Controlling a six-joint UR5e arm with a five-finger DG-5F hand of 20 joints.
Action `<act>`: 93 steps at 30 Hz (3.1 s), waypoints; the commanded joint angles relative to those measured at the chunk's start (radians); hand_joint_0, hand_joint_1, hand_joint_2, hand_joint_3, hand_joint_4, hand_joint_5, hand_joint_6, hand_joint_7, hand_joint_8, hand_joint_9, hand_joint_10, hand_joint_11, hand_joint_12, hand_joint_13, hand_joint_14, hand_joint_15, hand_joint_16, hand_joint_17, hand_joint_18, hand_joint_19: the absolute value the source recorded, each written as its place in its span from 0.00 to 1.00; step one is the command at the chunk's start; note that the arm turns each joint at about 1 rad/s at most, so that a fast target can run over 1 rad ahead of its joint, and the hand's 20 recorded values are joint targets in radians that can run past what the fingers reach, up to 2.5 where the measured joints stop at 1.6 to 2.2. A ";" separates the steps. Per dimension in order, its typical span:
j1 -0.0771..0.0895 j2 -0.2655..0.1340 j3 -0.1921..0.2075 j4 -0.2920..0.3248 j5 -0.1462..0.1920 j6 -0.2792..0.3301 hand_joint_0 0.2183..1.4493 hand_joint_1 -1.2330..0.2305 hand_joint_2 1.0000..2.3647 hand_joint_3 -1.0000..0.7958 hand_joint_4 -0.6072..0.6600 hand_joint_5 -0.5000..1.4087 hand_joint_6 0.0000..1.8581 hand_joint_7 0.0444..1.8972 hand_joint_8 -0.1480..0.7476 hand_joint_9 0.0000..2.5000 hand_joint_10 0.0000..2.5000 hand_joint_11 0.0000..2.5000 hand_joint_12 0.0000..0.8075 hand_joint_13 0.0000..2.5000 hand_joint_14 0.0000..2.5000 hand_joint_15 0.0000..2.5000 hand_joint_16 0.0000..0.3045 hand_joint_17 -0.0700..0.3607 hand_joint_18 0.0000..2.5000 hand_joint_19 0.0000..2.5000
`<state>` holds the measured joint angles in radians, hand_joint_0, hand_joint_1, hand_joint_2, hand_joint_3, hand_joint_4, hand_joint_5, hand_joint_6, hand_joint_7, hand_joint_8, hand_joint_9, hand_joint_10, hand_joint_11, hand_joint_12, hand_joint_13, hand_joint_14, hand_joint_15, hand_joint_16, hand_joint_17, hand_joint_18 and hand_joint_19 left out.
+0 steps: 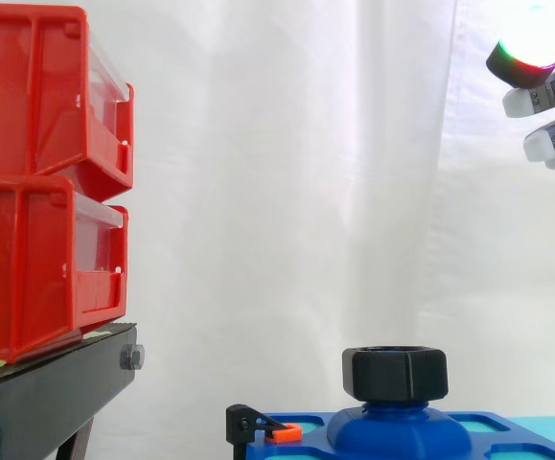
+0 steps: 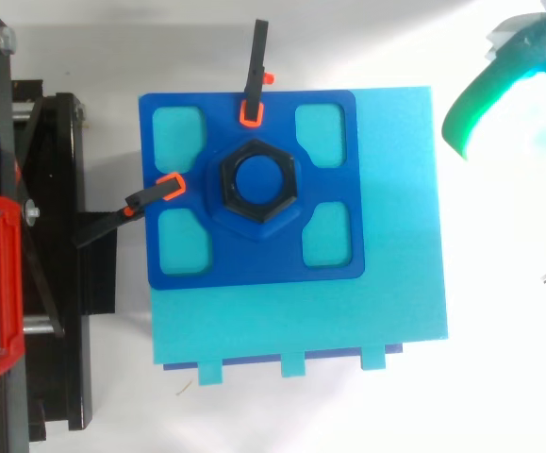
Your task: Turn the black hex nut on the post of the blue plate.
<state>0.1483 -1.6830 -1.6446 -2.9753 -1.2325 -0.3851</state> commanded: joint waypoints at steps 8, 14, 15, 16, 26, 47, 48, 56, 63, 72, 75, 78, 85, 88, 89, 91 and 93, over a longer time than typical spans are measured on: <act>0.022 -0.015 0.000 0.029 0.045 -0.072 0.20 0.62 0.00 0.28 0.57 0.14 0.27 0.36 0.42 0.09 0.00 0.01 0.44 0.05 0.00 0.01 0.19 0.47 0.00 0.00; 0.025 -0.046 0.000 0.035 0.045 -0.092 0.20 0.62 0.00 0.28 0.58 0.14 0.27 0.37 0.42 0.09 0.00 0.00 0.44 0.05 0.00 0.01 0.19 0.47 0.00 0.00; 0.025 -0.049 0.000 0.039 0.047 -0.095 0.20 0.62 0.00 0.28 0.58 0.14 0.27 0.36 0.42 0.09 0.00 0.01 0.44 0.05 0.00 0.01 0.19 0.47 0.00 0.00; 0.027 -0.061 0.000 0.052 0.047 -0.104 0.20 0.62 0.00 0.28 0.58 0.14 0.27 0.36 0.42 0.09 0.00 0.01 0.44 0.05 0.00 0.01 0.19 0.47 0.00 0.00; 0.043 -0.066 0.000 0.148 0.082 -0.247 0.20 0.62 0.00 0.28 0.58 0.14 0.27 0.37 0.42 0.09 0.00 0.00 0.43 0.05 0.00 0.01 0.19 0.46 0.00 0.00; 0.056 -0.231 0.143 0.110 0.090 -0.386 0.20 0.62 0.00 0.28 0.59 0.14 0.27 0.37 0.42 0.10 0.00 0.01 0.44 0.05 0.00 0.01 0.19 0.46 0.00 0.00; 0.056 -0.254 0.164 0.099 0.087 -0.391 0.20 0.63 0.00 0.28 0.59 0.14 0.27 0.37 0.42 0.10 0.00 0.01 0.44 0.05 0.00 0.01 0.19 0.46 0.00 0.00; 0.053 -0.305 0.250 0.053 0.074 -0.455 0.20 0.63 0.00 0.28 0.59 0.14 0.27 0.37 0.42 0.10 0.00 0.01 0.44 0.05 0.00 0.01 0.19 0.46 0.00 0.00; 0.057 -0.342 0.298 0.076 0.090 -0.578 0.20 0.63 0.00 0.28 0.59 0.14 0.27 0.37 0.43 0.10 0.00 0.01 0.44 0.05 0.00 0.01 0.19 0.46 0.00 0.00; 0.050 -0.416 0.394 0.029 0.070 -0.586 0.20 0.63 0.00 0.28 0.60 0.15 0.27 0.38 0.43 0.10 0.00 0.00 0.44 0.05 0.00 0.01 0.19 0.46 0.00 0.00; 0.056 -0.422 0.407 0.030 0.074 -0.612 0.20 0.63 0.00 0.28 0.60 0.15 0.27 0.38 0.43 0.10 0.00 0.01 0.44 0.05 0.00 0.01 0.19 0.46 0.00 0.00; 0.057 -0.434 0.408 0.042 0.074 -0.636 0.20 0.63 0.00 0.28 0.60 0.15 0.27 0.38 0.43 0.10 0.00 0.01 0.44 0.05 0.00 0.01 0.19 0.46 0.00 0.00; 0.056 -0.508 0.462 0.042 0.070 -0.621 0.20 0.64 0.00 0.28 0.60 0.15 0.27 0.38 0.43 0.10 0.00 0.01 0.44 0.05 0.00 0.01 0.19 0.46 0.00 0.00; 0.054 -0.508 0.462 0.038 0.059 -0.623 0.20 0.62 0.00 0.28 0.61 0.15 0.27 0.37 0.44 0.12 0.00 0.00 0.44 0.06 0.00 0.00 0.19 0.46 0.00 0.00; 0.053 -0.508 0.462 0.030 0.056 -0.623 0.20 0.62 0.00 0.28 0.61 0.15 0.27 0.37 0.44 0.12 0.00 0.00 0.44 0.06 0.00 0.00 0.19 0.46 0.00 0.00; 0.053 -0.508 0.462 0.018 0.051 -0.623 0.20 0.62 0.00 0.28 0.61 0.15 0.27 0.37 0.43 0.12 0.00 0.00 0.44 0.06 0.00 0.00 0.19 0.46 0.00 0.00; 0.050 -0.508 0.462 -0.002 0.047 -0.623 0.20 0.62 0.00 0.28 0.61 0.15 0.27 0.37 0.44 0.12 0.00 0.00 0.44 0.06 0.00 0.00 0.19 0.46 0.00 0.00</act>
<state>0.2009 -2.1898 -1.1834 -2.9531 -1.1780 -1.0079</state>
